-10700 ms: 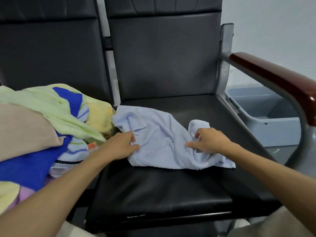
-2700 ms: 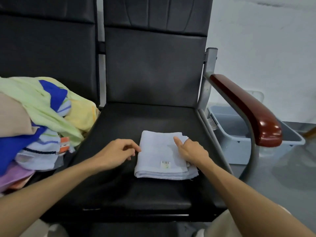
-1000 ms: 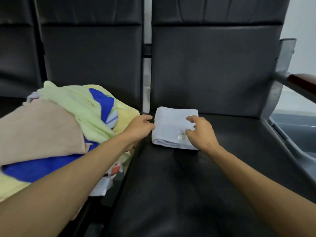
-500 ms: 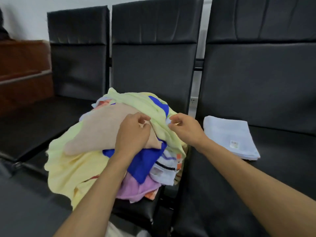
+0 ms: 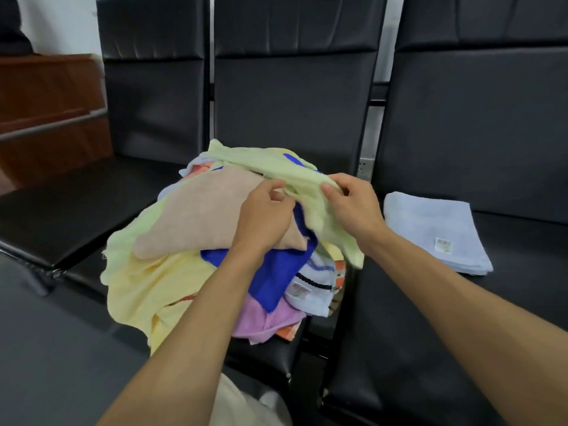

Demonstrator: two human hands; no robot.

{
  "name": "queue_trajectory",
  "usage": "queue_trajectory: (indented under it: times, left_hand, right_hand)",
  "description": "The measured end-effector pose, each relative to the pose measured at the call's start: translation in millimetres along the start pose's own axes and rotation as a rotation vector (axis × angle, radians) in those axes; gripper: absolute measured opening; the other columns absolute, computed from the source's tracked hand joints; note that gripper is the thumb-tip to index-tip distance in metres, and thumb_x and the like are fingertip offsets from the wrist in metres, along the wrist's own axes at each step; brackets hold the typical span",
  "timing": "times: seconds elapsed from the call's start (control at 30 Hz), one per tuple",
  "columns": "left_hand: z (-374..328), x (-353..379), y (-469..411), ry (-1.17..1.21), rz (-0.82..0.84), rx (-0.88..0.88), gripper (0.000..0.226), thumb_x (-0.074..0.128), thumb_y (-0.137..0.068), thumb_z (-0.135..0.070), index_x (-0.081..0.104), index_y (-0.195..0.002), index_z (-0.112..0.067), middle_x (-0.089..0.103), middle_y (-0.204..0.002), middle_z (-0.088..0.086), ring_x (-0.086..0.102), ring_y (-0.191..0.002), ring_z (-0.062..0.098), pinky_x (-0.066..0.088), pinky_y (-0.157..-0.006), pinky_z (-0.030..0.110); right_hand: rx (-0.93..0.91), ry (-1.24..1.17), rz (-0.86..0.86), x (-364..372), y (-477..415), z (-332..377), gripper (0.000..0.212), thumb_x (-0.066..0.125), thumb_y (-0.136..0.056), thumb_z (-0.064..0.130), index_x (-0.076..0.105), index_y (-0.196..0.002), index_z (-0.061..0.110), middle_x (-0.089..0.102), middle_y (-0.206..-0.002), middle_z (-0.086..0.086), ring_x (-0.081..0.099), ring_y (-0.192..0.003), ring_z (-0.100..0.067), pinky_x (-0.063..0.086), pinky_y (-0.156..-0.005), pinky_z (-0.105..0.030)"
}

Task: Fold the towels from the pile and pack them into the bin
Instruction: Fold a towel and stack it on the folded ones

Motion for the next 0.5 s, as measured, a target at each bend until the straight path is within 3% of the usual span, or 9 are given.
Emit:
queue_trajectory:
  times: [0.13,0.2,0.27,0.37,0.43,0.5]
  left_hand:
    - [-3.3,24.0,-0.9,0.418,0.007,-0.159,0.043,0.053,-0.093,-0.015,0.043,-0.135,-0.019,0.06,-0.094,-0.007,0.063,-0.09,0.013,0.055,-0.073,0.024]
    - [-1.9,36.1,-3.7,0.55,0.016,-0.23,0.05,0.054,-0.092,-0.018,0.038,-0.139,-0.018,0.061,-0.096,-0.002,0.063,-0.098,0.019,0.054,-0.083,0.035]
    - [-1.6,45.1,-7.1,0.627,0.022,-0.257,0.043,0.056,-0.09,-0.017,0.047,-0.132,-0.012,0.063,-0.097,0.0,0.063,-0.098,0.022,0.053,-0.085,0.04]
    - [0.3,54.1,-5.8,0.701,0.032,-0.328,0.032,0.056,-0.089,-0.022,0.057,-0.119,-0.014,0.064,-0.096,0.0,0.061,-0.089,0.021,0.049,-0.062,0.034]
    - [3.2,57.6,-5.5,0.725,0.036,-0.345,0.035,0.058,-0.089,-0.028,0.057,-0.123,-0.02,0.066,-0.111,0.0,0.064,-0.101,0.022,0.046,-0.058,0.031]
    - [3.9,61.3,-6.2,0.791,0.009,-0.329,0.04,0.063,-0.088,-0.026,0.056,-0.127,-0.021,0.067,-0.117,0.003,0.066,-0.103,0.025,0.053,-0.056,0.031]
  right_hand:
    - [-0.006,-0.093,0.021,-18.5,5.0,4.1,0.017,0.053,-0.097,0.014,0.069,-0.091,0.015,0.067,-0.087,-0.004,0.058,-0.08,-0.013,0.051,-0.076,-0.036]
    - [0.007,-0.167,0.043,-32.0,10.0,5.7,0.018,0.052,-0.098,0.014,0.069,-0.093,0.019,0.07,-0.093,-0.007,0.062,-0.083,-0.016,0.053,-0.079,-0.04]
    - [0.056,-0.319,0.088,-47.1,15.3,7.9,0.018,0.051,-0.099,0.015,0.069,-0.098,0.018,0.071,-0.094,-0.006,0.065,-0.082,-0.016,0.054,-0.076,-0.038]
    - [0.148,-0.499,0.237,-69.2,28.7,12.3,0.02,0.049,-0.099,0.015,0.067,-0.106,0.01,0.071,-0.091,-0.005,0.067,-0.076,-0.015,0.056,-0.067,-0.028]
    - [0.202,-0.535,0.375,-80.4,40.9,12.7,0.022,0.051,-0.095,0.017,0.066,-0.106,0.006,0.07,-0.09,-0.007,0.067,-0.074,-0.017,0.056,-0.066,-0.028]
    - [0.244,-0.537,0.522,-91.4,55.4,11.8,0.027,0.053,-0.089,0.017,0.066,-0.106,0.001,0.069,-0.091,-0.01,0.067,-0.074,-0.02,0.056,-0.065,-0.028]
Point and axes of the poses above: each hand's wrist, its own y-axis away from the middle knuckle, its own x-axis out of the palm, z = x × y, the point moved 8 cm from there along -y, towards the middle knuckle
